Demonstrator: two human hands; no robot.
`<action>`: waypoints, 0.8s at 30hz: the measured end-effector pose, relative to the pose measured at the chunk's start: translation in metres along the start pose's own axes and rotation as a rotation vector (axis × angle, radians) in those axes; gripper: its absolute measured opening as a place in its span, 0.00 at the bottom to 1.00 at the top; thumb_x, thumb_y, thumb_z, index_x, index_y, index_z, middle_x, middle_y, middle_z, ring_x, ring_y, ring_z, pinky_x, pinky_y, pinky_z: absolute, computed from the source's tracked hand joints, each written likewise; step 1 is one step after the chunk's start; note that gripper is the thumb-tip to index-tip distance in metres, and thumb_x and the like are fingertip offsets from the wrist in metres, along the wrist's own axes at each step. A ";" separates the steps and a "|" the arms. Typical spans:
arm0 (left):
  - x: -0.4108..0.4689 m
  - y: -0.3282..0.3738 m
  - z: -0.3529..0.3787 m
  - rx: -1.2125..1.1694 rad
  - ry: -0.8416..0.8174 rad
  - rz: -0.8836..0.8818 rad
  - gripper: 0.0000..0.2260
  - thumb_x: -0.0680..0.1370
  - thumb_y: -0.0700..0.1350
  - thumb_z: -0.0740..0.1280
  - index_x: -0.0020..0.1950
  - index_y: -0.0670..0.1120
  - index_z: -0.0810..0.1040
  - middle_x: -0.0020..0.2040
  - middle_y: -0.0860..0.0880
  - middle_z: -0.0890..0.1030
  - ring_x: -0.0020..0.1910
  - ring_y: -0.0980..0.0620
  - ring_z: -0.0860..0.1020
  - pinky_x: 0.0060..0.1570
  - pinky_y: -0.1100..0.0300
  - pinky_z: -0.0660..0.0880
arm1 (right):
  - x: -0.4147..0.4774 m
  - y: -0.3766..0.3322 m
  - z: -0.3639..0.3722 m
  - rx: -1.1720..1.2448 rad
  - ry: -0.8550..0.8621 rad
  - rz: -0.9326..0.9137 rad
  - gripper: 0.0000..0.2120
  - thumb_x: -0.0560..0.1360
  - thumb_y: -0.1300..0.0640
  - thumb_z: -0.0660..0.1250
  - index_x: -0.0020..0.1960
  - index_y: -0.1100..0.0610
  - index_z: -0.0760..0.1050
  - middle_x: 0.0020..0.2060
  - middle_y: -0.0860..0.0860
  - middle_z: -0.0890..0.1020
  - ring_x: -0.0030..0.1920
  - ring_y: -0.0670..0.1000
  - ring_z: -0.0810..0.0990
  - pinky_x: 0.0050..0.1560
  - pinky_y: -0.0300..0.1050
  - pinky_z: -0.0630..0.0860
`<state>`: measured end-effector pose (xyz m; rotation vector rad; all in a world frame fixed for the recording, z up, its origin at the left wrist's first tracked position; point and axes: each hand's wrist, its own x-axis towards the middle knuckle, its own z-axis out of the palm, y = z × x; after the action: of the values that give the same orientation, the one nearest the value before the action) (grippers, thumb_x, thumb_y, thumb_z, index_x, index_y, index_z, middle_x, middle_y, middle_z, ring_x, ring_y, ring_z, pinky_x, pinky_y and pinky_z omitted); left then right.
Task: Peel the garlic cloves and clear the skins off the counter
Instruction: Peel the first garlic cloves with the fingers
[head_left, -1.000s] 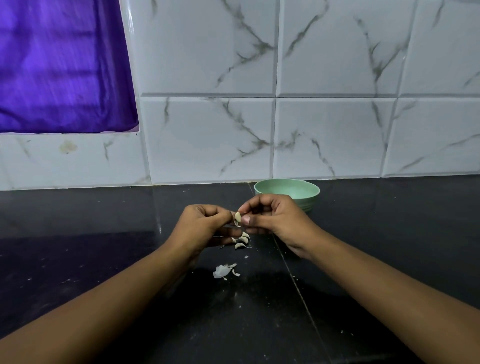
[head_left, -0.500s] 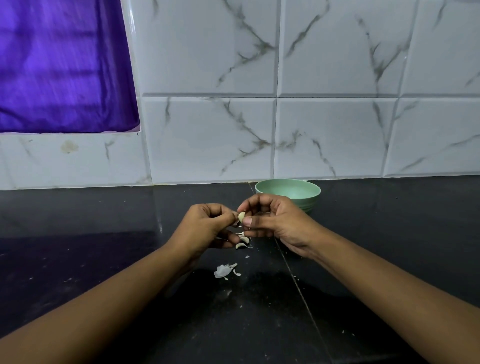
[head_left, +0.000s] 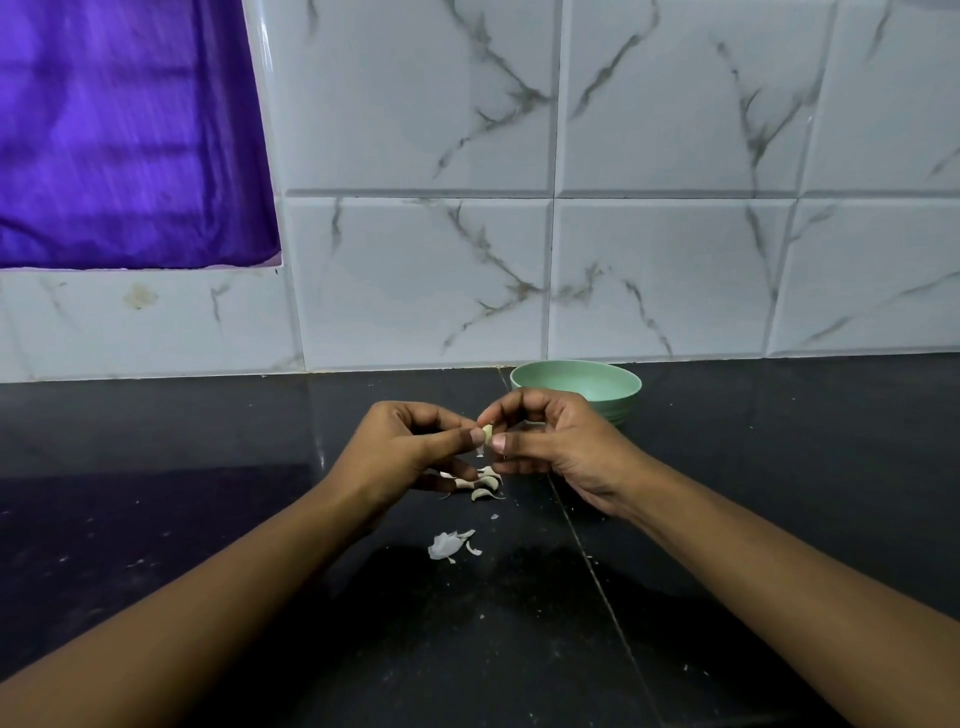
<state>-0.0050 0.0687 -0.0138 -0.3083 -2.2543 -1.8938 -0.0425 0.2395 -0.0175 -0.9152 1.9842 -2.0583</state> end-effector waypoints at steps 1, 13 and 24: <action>0.000 -0.001 0.000 0.013 0.004 0.009 0.02 0.73 0.38 0.71 0.41 0.40 0.83 0.31 0.47 0.82 0.31 0.53 0.82 0.33 0.59 0.78 | 0.000 0.000 0.001 -0.019 0.003 -0.009 0.09 0.71 0.72 0.68 0.45 0.60 0.78 0.35 0.49 0.79 0.37 0.44 0.79 0.43 0.43 0.81; 0.004 -0.005 0.001 -0.009 0.041 0.031 0.03 0.73 0.37 0.71 0.39 0.40 0.81 0.31 0.47 0.81 0.31 0.53 0.82 0.33 0.62 0.79 | 0.001 0.005 0.002 0.039 0.011 -0.018 0.09 0.71 0.72 0.67 0.45 0.60 0.77 0.36 0.50 0.81 0.37 0.45 0.80 0.43 0.43 0.81; 0.000 -0.003 0.004 0.236 0.067 0.162 0.04 0.75 0.41 0.69 0.40 0.44 0.78 0.27 0.47 0.80 0.30 0.50 0.82 0.34 0.58 0.79 | 0.001 0.007 0.002 0.070 -0.023 0.012 0.09 0.73 0.72 0.65 0.46 0.59 0.74 0.34 0.48 0.81 0.36 0.44 0.80 0.40 0.41 0.82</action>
<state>-0.0056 0.0720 -0.0174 -0.3735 -2.3013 -1.5194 -0.0443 0.2363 -0.0235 -0.9070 1.8890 -2.0868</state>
